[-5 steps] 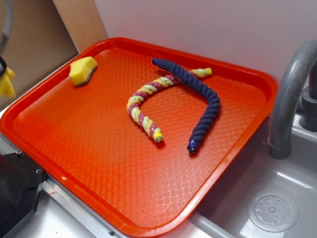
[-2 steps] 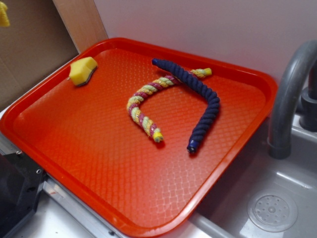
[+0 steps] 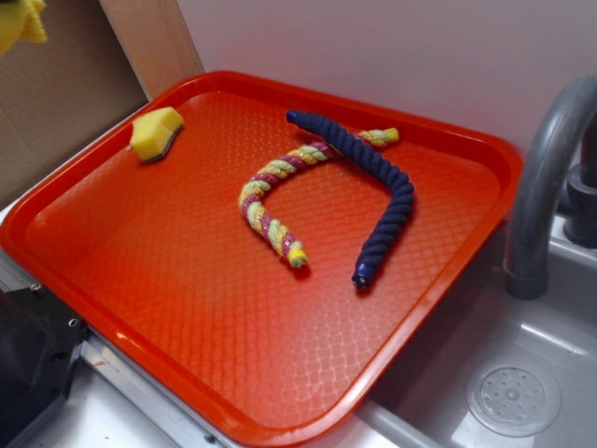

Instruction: Grab the yellow cloth.

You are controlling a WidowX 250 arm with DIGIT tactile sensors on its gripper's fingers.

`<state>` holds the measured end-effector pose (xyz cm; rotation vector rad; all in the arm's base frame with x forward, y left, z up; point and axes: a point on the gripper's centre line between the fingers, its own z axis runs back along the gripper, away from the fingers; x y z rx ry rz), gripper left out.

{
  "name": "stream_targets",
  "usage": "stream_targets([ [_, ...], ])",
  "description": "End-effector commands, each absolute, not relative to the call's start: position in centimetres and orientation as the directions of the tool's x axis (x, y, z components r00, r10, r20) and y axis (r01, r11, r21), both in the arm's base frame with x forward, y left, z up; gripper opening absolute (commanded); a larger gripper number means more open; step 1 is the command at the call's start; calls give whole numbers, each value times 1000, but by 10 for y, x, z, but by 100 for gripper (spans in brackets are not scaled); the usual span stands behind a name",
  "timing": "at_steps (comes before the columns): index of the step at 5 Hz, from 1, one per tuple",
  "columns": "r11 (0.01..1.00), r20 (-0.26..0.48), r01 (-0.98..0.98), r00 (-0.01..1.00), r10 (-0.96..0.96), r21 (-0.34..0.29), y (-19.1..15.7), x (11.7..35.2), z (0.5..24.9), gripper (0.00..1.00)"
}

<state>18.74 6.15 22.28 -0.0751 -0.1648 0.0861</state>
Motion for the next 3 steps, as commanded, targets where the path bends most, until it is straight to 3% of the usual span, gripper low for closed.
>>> stream_targets([
  [1,999,135,34,990,-31,-19,2,192,219,0],
  [3,998,128,55,990,-52,-21,-8,190,206,0],
])
